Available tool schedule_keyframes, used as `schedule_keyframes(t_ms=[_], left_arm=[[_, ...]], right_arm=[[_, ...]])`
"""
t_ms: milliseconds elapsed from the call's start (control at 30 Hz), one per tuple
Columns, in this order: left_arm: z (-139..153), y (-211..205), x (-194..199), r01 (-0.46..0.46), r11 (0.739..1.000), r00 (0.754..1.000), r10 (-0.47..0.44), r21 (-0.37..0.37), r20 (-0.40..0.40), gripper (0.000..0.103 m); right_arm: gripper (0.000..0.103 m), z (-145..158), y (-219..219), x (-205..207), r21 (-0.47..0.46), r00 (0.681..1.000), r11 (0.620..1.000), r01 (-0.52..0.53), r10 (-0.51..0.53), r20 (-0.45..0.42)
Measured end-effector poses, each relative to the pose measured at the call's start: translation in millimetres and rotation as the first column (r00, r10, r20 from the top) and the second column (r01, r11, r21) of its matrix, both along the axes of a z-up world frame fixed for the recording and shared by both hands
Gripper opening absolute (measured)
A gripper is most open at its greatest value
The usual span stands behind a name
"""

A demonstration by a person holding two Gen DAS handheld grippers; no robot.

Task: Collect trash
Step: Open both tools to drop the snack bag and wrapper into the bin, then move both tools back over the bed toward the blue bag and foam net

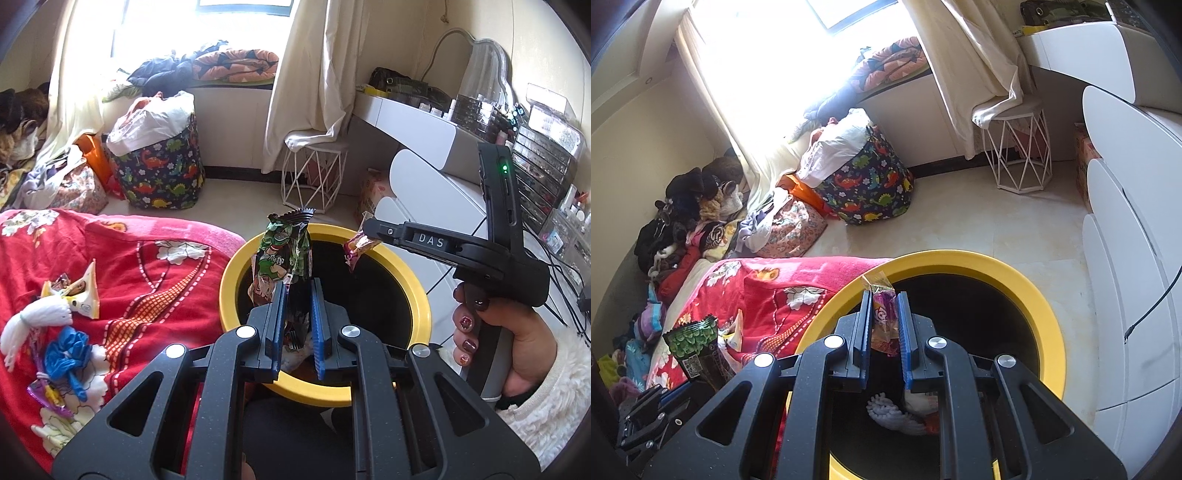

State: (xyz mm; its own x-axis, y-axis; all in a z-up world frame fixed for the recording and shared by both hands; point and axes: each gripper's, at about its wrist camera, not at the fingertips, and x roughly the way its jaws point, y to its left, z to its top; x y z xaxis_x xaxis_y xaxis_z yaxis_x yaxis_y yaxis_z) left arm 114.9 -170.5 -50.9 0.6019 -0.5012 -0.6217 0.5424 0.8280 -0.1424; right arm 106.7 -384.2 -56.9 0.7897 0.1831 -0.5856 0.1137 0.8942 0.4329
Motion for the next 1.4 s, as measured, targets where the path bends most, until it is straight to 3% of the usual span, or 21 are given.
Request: schedule_keyframes(t_ms=[600,767,833,900,1033,1067,1100,1400], left_arm=[[-35,-37,23,0.051,0.998,0.995,-0.049,0.024,-0.081,0.008],[-43,-43,29,0.055,0.998,0.994,-0.051,0.040,-0.099,0.009],[-45,-42,31,0.043,0.998,0.994,-0.039,0.042,-0.104,0.016],[-46,-41,31,0.025,0.999,0.994,-0.020,0.045,-0.108,0.038],[-41,-36,27,-0.003,0.998,0.997,0.007,0.055,-0.079,0.071],[-40,-34,27,-0.011,0.999,0.997,0.014,0.054,-0.073,0.087],[-38,-31,26,-0.023,0.999,0.998,0.026,0.046,-0.063,0.093],[-26,-13,20,-0.081,0.996,0.996,0.082,0.040,-0.036,0.093]], right_arm=[[0.017,-21,-18,6,0.043,0.999,0.999,0.021,-0.019,-0.049],[0.024,-24,-21,6,0.054,0.998,0.998,0.026,-0.023,-0.055],[0.031,-24,-22,6,0.063,0.998,0.998,0.027,-0.024,-0.054],[0.037,-26,-25,5,0.070,0.998,0.997,0.034,-0.031,-0.053],[0.048,-27,-27,4,0.066,0.997,0.996,0.052,-0.048,-0.058],[0.048,-27,-27,4,0.062,0.997,0.997,0.054,-0.050,-0.059],[0.049,-27,-26,4,0.056,0.997,0.997,0.055,-0.052,-0.059],[0.063,-19,-12,3,-0.026,0.998,0.998,0.049,-0.050,-0.046]])
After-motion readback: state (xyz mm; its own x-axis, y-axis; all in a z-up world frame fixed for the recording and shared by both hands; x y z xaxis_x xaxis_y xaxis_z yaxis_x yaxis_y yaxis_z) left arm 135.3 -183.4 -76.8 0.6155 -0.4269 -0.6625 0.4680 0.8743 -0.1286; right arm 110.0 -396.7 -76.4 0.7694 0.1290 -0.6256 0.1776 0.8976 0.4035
